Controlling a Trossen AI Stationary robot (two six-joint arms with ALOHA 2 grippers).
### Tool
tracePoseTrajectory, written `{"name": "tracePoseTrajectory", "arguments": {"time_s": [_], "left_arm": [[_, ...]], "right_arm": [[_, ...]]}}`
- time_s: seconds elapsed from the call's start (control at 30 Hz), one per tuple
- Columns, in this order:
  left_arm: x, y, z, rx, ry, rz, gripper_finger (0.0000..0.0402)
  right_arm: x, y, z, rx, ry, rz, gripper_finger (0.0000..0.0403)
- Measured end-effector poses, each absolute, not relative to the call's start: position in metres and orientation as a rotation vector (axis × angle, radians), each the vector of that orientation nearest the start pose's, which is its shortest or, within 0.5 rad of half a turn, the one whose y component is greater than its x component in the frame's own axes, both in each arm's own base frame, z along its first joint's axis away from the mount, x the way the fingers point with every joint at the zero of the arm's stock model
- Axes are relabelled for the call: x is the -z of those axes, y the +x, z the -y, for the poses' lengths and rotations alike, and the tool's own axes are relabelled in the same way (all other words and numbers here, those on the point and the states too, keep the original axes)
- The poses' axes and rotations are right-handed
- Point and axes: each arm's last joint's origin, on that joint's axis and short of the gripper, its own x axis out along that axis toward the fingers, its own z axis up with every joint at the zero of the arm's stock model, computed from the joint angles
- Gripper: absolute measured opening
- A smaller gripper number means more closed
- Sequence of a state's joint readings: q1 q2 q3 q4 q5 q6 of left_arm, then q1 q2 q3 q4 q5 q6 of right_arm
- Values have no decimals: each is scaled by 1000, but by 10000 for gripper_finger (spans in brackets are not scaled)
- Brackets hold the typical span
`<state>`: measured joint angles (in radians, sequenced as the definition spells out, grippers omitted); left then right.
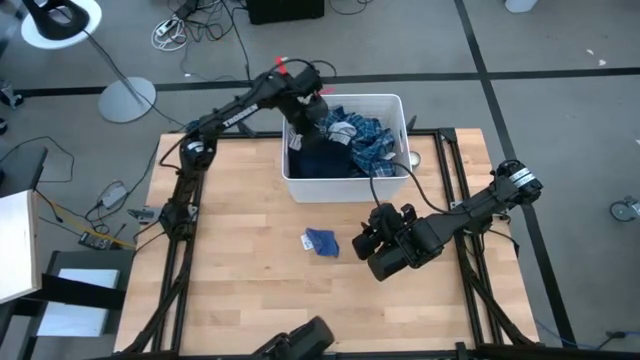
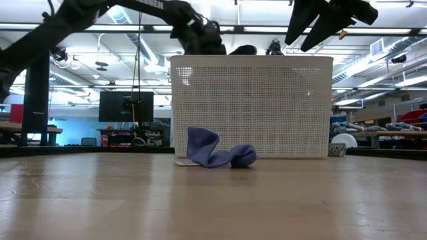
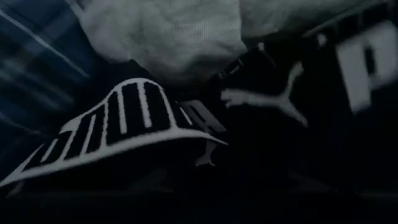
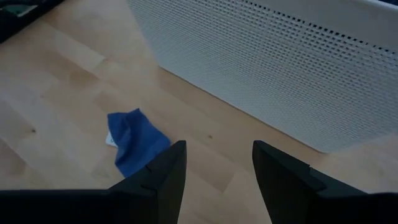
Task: Sort clothes
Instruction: Put the black boxer short into the laundry bin
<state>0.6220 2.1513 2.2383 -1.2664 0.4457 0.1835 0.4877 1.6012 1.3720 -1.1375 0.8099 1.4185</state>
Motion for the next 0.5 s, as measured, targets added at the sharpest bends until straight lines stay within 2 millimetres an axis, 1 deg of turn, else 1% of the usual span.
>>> {"name": "tracePoseTrajectory", "arguments": {"time_s": [0.13,0.3,0.5], "left_arm": [[-313,365,-247,-53,-455,-1039,146],[-315,362,-249,-96,-438,-1055,152],[-345,352,-253,-124,-404,-993,152]], "right_arm": [[-284,273,-121,895,445,-639,185],[-284,273,-121,896,447,-639,185],[-284,273,-121,896,447,-638,185]]}}
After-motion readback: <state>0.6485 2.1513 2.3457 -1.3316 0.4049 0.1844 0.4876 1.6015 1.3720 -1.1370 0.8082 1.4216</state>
